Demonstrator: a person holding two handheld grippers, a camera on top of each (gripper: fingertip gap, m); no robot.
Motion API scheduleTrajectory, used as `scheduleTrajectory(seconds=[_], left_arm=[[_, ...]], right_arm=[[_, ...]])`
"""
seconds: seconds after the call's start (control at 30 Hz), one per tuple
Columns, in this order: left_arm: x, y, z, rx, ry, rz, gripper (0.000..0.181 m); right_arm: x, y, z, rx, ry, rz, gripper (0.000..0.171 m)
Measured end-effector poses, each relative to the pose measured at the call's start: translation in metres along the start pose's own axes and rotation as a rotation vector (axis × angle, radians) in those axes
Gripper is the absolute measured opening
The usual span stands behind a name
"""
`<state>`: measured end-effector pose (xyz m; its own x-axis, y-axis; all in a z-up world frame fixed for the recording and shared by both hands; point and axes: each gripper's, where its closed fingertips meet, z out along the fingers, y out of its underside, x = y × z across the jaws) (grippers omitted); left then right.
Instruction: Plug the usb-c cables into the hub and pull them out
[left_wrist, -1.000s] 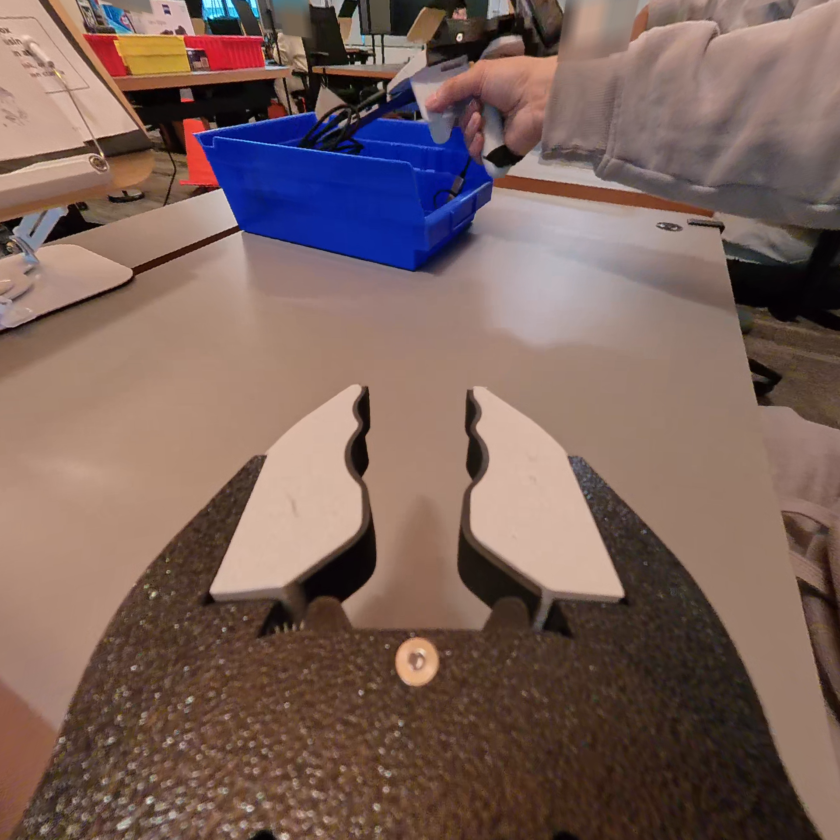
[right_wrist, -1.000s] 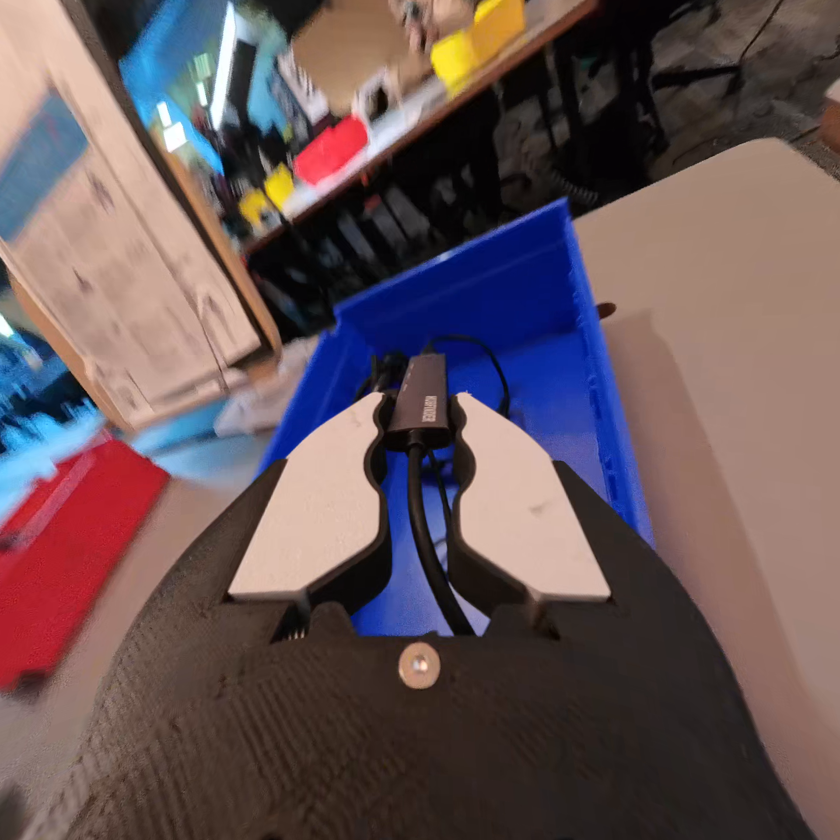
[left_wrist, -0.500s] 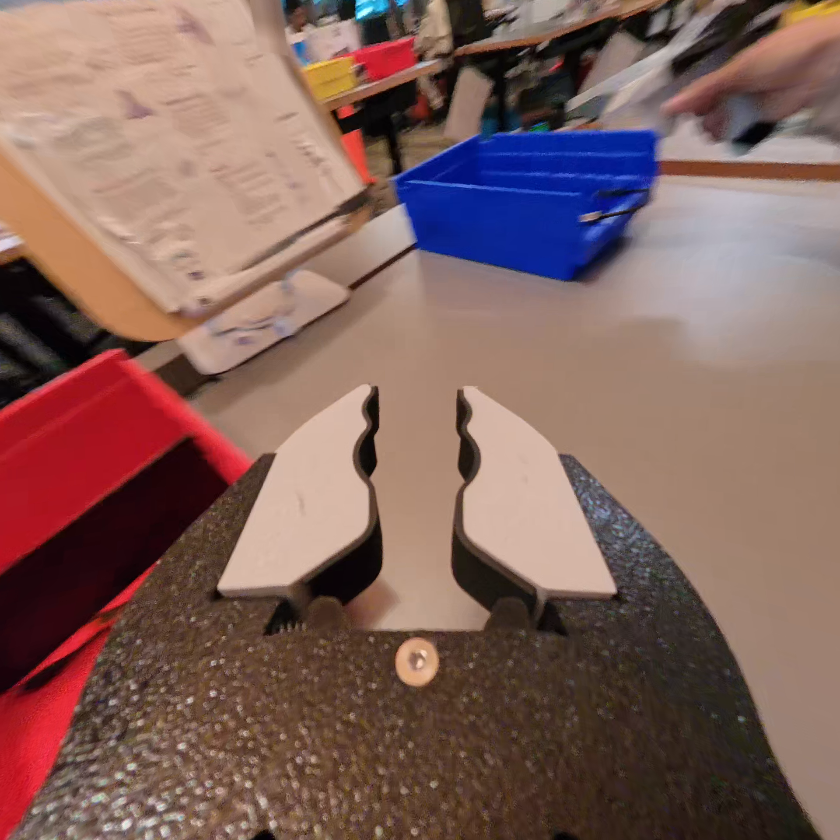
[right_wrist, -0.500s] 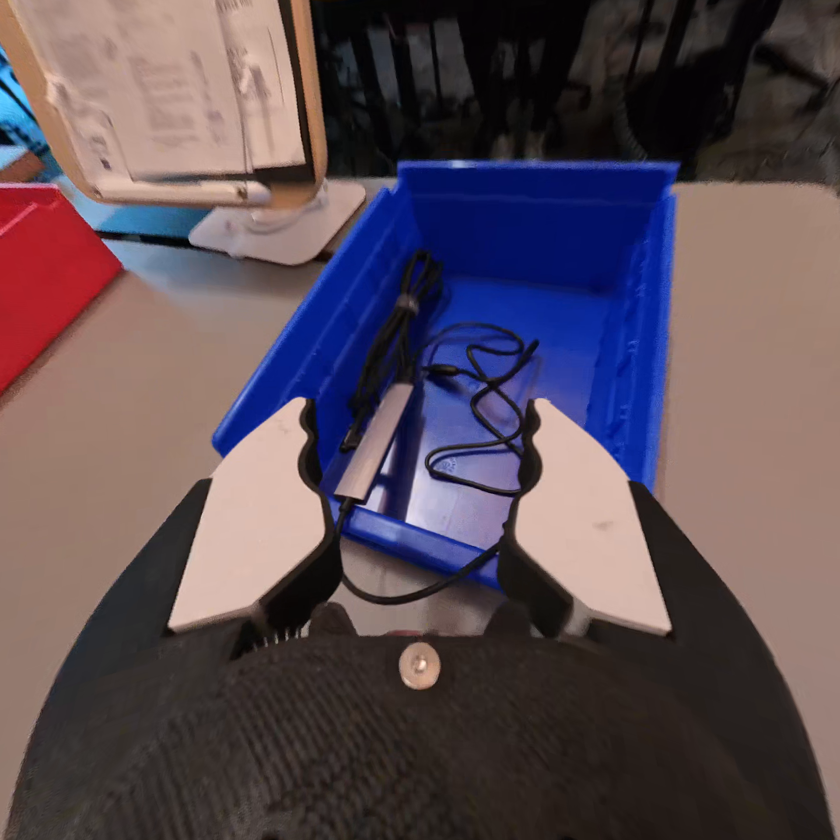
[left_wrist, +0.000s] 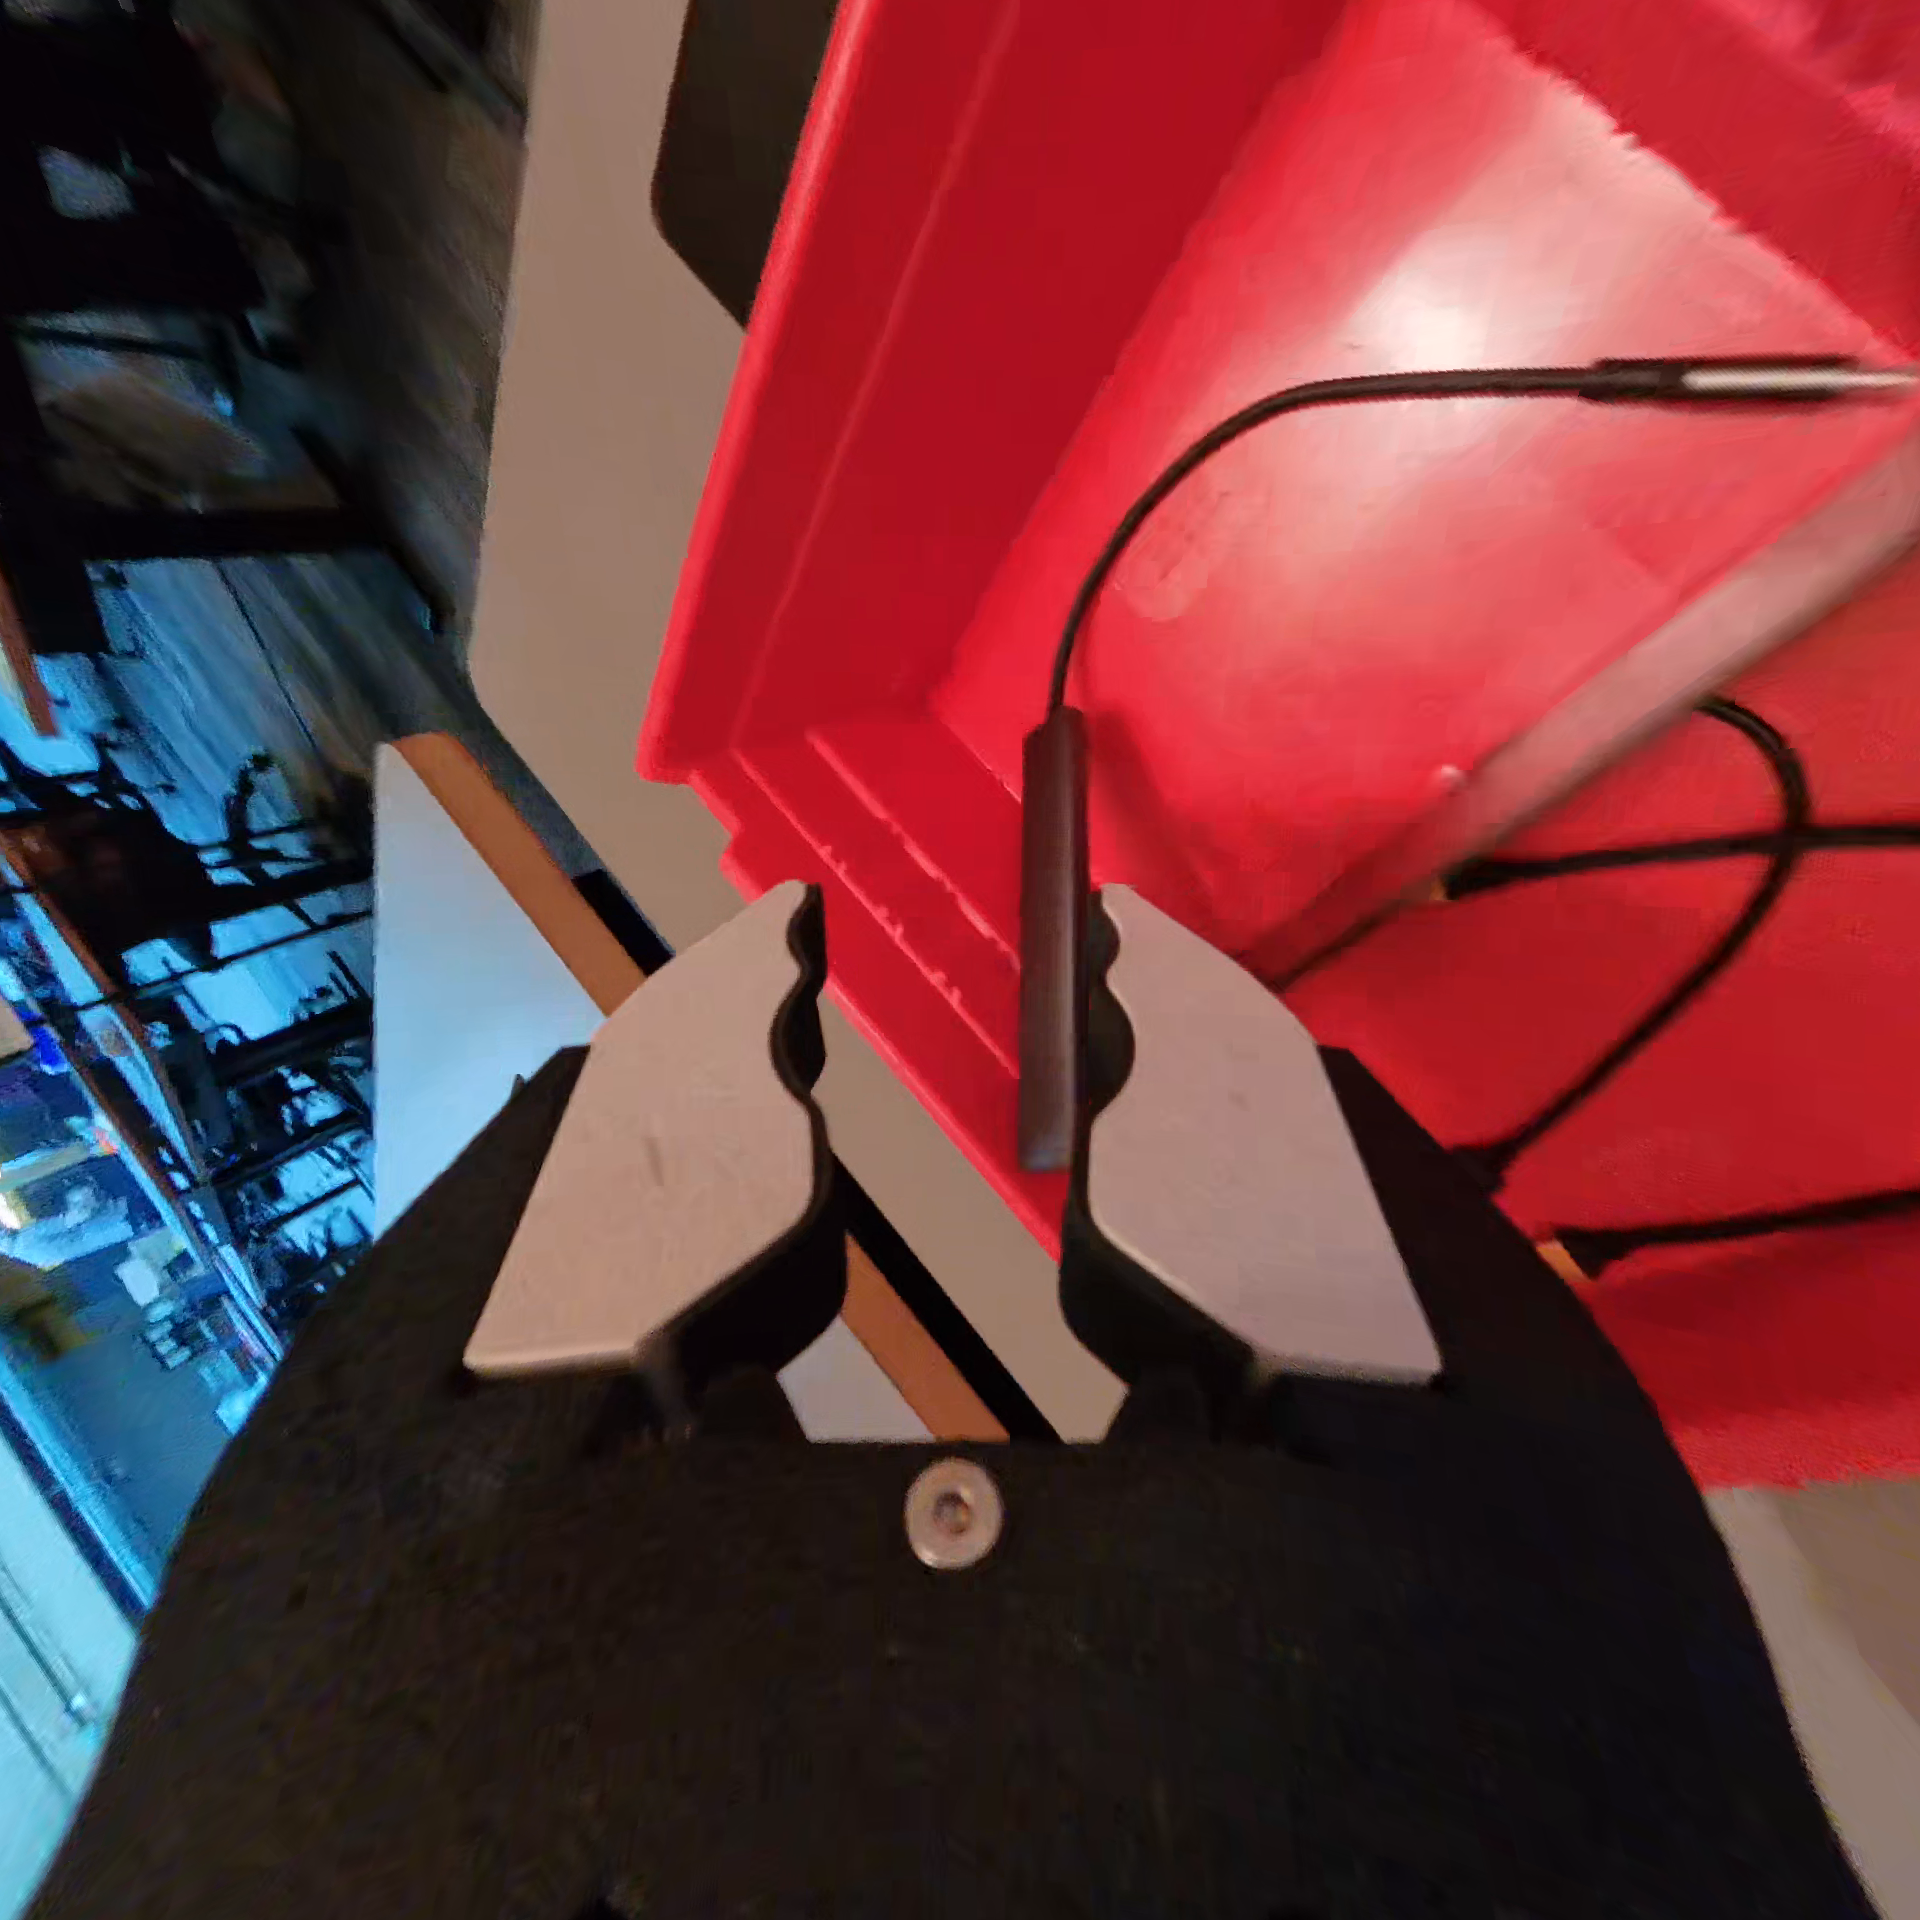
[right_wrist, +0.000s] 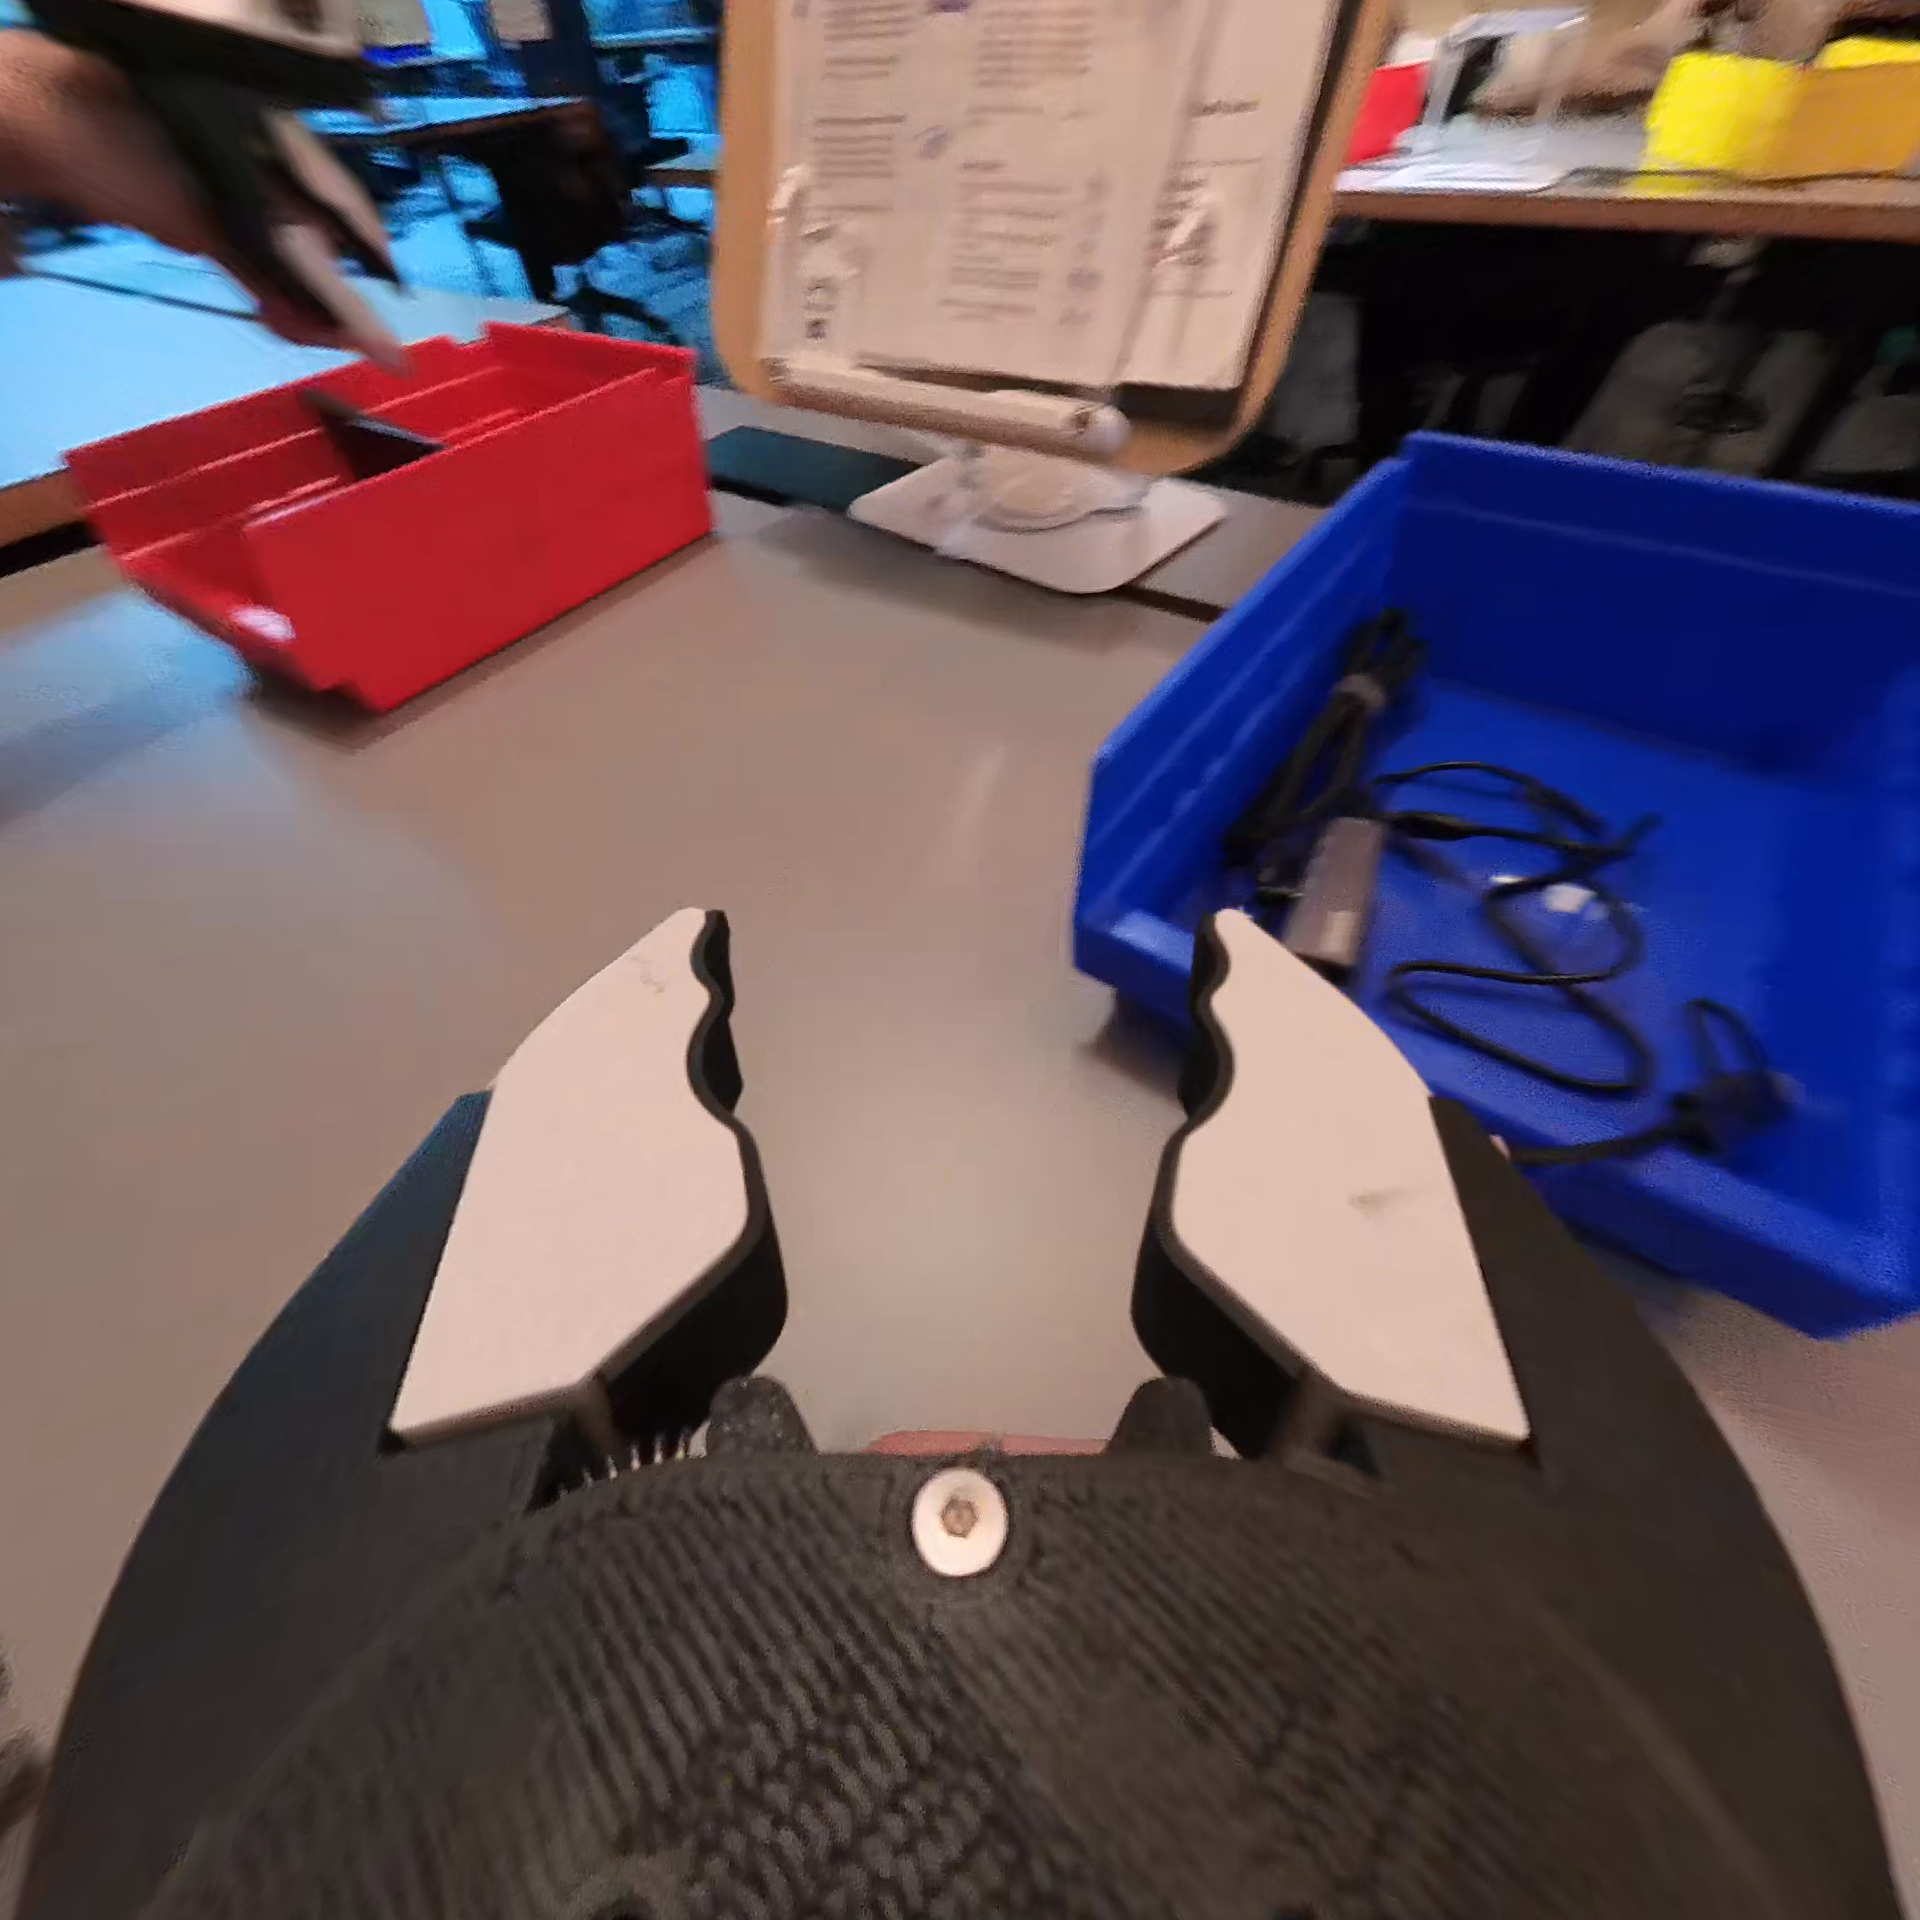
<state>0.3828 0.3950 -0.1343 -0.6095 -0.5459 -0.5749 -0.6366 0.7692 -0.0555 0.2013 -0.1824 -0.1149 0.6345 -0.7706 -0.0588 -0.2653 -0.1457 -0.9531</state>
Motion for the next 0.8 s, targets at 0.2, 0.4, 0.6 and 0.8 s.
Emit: scheduleTrajectory(seconds=[0.2,0.4,0.6,0.8], left_arm=[[0.024,0.026,0.059,-0.43,0.278,-0.071,0.049],[0.036,0.036,0.08,-0.559,0.326,-0.054,0.027],[0.01,0.016,0.068,-0.38,0.128,0.05,0.011],[-0.038,-0.047,-0.059,0.119,-0.28,0.064,0.01]], right_arm=[[-0.031,0.032,-0.017,-0.046,-0.094,-0.095,0.084],[-0.044,0.048,-0.031,-0.028,-0.128,-0.057,0.083],[-0.042,0.048,-0.024,-0.013,-0.113,-0.022,0.077],[-0.057,0.021,-0.004,0.127,-0.149,0.04,0.074]])
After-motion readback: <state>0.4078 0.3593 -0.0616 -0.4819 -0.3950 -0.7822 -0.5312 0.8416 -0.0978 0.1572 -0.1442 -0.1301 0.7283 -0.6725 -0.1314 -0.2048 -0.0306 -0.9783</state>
